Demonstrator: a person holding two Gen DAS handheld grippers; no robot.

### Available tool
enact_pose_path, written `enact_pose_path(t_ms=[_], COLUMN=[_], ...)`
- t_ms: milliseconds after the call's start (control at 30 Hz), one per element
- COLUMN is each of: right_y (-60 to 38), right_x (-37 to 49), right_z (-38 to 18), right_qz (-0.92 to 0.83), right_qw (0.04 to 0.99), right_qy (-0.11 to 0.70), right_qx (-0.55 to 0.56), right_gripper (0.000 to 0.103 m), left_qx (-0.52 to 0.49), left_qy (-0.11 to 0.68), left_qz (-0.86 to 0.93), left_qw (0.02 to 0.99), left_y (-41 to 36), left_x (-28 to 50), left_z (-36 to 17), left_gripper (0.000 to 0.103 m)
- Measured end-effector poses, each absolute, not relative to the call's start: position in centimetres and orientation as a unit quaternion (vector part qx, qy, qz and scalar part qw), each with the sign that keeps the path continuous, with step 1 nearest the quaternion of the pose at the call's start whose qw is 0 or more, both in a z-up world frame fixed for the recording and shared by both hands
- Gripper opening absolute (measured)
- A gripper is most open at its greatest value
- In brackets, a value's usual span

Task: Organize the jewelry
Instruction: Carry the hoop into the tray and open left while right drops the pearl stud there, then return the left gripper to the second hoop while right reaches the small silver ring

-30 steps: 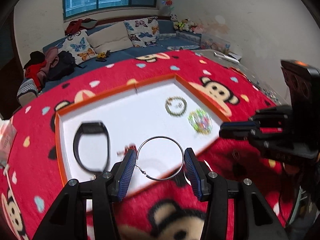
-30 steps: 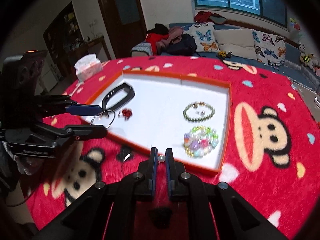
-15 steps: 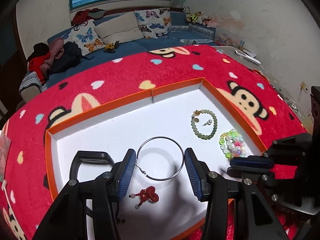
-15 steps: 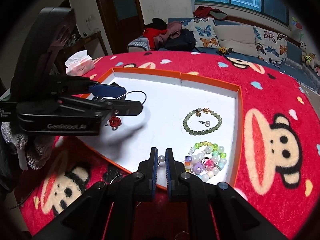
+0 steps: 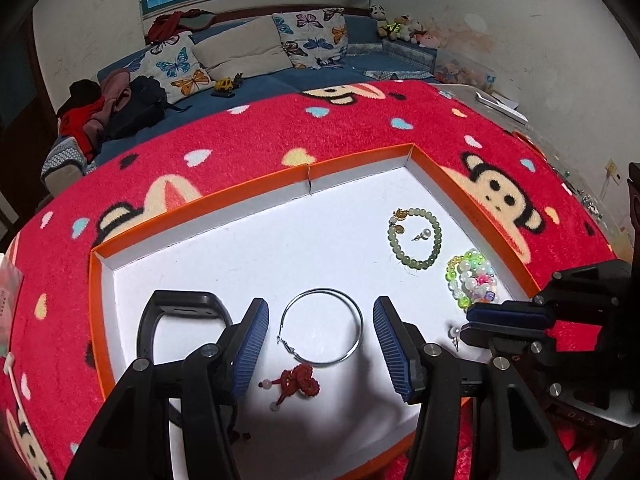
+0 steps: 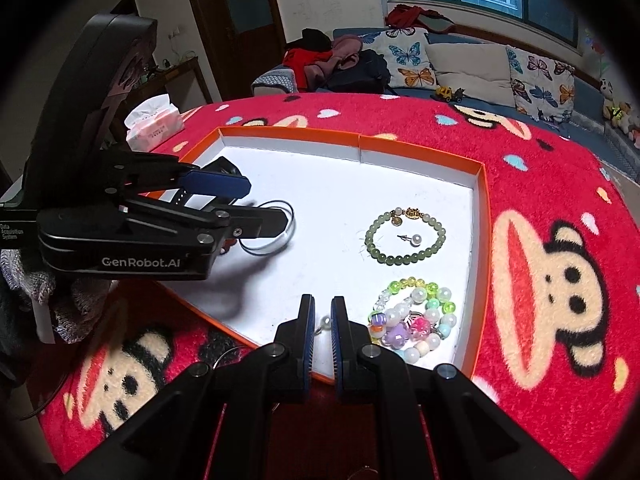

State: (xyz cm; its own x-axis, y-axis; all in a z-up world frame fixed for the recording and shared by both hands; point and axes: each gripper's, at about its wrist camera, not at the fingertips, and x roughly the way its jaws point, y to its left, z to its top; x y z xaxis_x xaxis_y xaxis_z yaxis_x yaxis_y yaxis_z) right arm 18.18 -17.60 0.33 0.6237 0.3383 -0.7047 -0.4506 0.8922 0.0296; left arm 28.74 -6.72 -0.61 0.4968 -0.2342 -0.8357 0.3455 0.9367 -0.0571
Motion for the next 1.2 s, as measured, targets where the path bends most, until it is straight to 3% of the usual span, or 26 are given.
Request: enact_pose_path(t_ms=[167, 300, 767, 1200], right_y=[-18.2, -18.7, -20.7, -22.9], right_x=[17.3, 16.4, 12.9, 10.8], right_z=[1.4, 2.2, 1.4, -0.5], right_qz=[0.217, 0.212, 0.191, 0.174], right_qw=[0.902, 0.906, 0.906, 0.902], right_qy=[0.366, 0.357, 0.368, 0.387], right_qx=[-0.077, -0.08, -0.088, -0.077], right_gripper=[0.013, 0.025, 0.025, 0.025], left_qx=[0.056, 0.059, 0.066, 0.08], left_qy=[0.463, 0.454, 0.472, 0.508], left_qz=[-0.174, -0.188, -0.236, -0.24], left_qw=[0.868, 0.869, 0.847, 0.823], left_y=[-6.6, -7.0, -8.6, -10.5], left_x=[27.0, 24.5, 16.0, 17.3], left_z=[1.0, 2.1, 1.0, -2.6], left_gripper=[0.059, 0.062, 0.062, 0.066])
